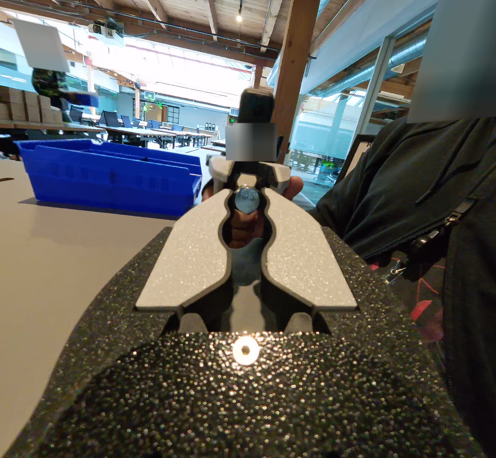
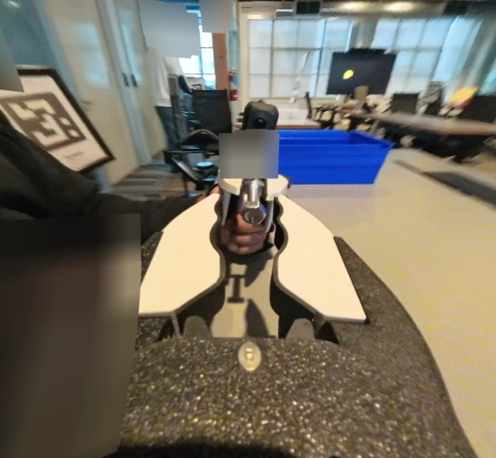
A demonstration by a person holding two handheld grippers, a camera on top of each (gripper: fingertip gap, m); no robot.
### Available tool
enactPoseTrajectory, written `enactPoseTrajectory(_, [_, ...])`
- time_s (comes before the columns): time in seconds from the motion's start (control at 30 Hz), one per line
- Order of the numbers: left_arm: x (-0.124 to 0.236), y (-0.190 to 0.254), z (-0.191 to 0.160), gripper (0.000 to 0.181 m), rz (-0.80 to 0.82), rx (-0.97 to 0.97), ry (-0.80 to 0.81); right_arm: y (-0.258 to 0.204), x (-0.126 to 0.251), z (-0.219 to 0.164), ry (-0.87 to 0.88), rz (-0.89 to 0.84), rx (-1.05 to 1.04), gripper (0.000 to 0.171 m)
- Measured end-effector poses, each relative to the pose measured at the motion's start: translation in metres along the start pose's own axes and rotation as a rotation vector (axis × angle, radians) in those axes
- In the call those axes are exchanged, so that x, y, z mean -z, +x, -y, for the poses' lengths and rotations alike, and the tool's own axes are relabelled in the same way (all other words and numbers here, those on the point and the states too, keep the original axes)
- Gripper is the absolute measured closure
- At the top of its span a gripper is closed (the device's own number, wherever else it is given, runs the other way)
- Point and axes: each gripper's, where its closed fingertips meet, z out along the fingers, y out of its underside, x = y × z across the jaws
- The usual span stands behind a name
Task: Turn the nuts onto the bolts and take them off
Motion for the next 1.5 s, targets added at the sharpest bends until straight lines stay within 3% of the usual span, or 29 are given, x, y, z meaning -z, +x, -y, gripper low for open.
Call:
enactPoseTrajectory(0.17, [-0.002,0.006,0.003,0.164,-0.003,-0.084,0.003,-0.004,-0.005,-0.011,-0.042,0.075,-0.15,0.137])
enactPoseTrajectory(0.27, [-0.002,0.008,0.002,0.164,-0.007,-0.089,0.0,-0.006,-0.007,-0.016,-0.071,0.079,-0.133,0.154])
enactPoseTrajectory(0.4, [0.0,0.005,0.001,0.164,-0.015,-0.018,0.004,0.0,-0.008,-0.019,-0.111,-0.045,0.145,0.154])
enactPoseTrajectory(0.53, [0.003,-0.001,0.0,0.164,-0.028,0.087,0.024,0.012,-0.009,-0.023,-0.211,-0.271,0.664,0.153])
enactPoseTrajectory(0.6, [0.004,-0.001,0.002,0.164,-0.031,0.086,0.031,0.013,-0.009,-0.022,-0.218,-0.319,0.749,0.153])
enactPoseTrajectory(0.73, [0.005,0.0,0.006,0.164,-0.026,0.054,0.05,0.007,-0.009,-0.013,-0.126,-0.246,0.524,0.137])
enactPoseTrajectory(0.87, [0.004,0.003,0.008,0.164,-0.013,-0.004,0.052,0.004,-0.007,-0.009,-0.065,-0.119,0.203,0.132])
enactPoseTrajectory(1.0, [0.001,0.007,0.007,0.164,-0.002,-0.081,0.028,-0.003,-0.009,-0.011,-0.044,0.034,-0.087,0.135])
enactPoseTrajectory(1.13, [-0.003,0.009,0.001,0.164,-0.002,-0.115,-0.011,-0.008,-0.008,-0.012,-0.042,0.084,-0.136,0.153])
enactPoseTrajectory(1.23, [-0.003,0.006,0.0,0.164,0.004,-0.071,-0.013,-0.004,-0.008,-0.015,-0.079,0.006,0.03,0.153])
enactPoseTrajectory(1.43, [0.0,-0.002,-0.002,0.164,-0.009,0.06,0.005,0.008,-0.008,-0.021,-0.226,-0.316,0.784,0.153])
enactPoseTrajectory(1.5, [0.001,0.0,0.0,0.164,-0.017,0.053,0.02,0.004,-0.011,-0.021,-0.213,-0.311,0.804,0.145])
